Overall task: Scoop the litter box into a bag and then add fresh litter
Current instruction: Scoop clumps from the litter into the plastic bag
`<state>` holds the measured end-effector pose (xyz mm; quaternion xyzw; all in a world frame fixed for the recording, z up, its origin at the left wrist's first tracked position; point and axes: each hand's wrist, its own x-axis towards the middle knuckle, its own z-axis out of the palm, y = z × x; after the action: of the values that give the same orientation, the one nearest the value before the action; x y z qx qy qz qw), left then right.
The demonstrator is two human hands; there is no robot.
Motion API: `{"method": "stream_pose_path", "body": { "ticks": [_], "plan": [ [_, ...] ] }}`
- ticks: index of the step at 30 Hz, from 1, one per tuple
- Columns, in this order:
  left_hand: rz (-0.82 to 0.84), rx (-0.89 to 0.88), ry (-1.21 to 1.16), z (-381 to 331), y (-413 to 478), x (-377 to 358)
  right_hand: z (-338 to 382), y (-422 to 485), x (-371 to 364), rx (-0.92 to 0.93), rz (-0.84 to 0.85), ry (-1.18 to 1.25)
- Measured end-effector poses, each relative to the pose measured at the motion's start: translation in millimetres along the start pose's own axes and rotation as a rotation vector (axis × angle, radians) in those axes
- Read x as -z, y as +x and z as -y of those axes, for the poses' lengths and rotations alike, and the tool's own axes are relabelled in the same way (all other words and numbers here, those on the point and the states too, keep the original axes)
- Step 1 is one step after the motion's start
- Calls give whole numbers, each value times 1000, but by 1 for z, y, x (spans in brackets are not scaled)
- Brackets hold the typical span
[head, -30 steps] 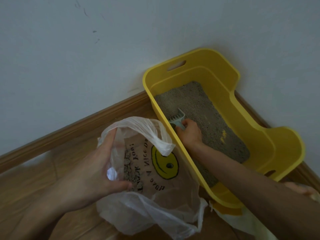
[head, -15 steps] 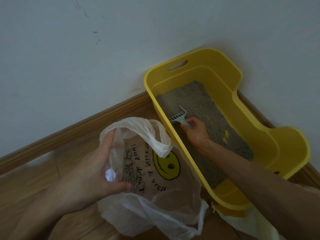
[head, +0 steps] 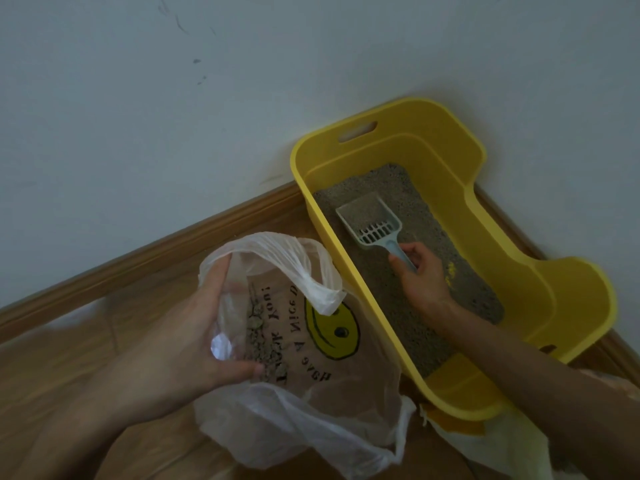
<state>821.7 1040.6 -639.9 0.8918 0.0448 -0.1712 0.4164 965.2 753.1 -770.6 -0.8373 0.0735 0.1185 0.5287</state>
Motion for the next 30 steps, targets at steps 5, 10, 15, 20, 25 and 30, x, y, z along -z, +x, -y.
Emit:
{"method": "stream_pose_path", "body": {
  "ticks": [5, 10, 15, 20, 25, 30],
  "plan": [
    [11, 9, 2, -1, 1, -1, 7, -9, 21, 18, 19, -5],
    [16, -4, 18, -3, 1, 0, 10, -15, 34, 61, 29, -78],
    [14, -15, 10, -7, 0, 0, 11, -24, 40, 106, 72, -74],
    [-7, -10, -1, -7, -1, 0, 14, -31, 45, 106, 106, -127],
    [0, 20, -6, -7, -2, 2, 28, -48, 61, 113, 122, -89],
    [20, 33, -20, -9, -1, 4, 41, -73, 87, 152, 119, -109]
  ]
}}
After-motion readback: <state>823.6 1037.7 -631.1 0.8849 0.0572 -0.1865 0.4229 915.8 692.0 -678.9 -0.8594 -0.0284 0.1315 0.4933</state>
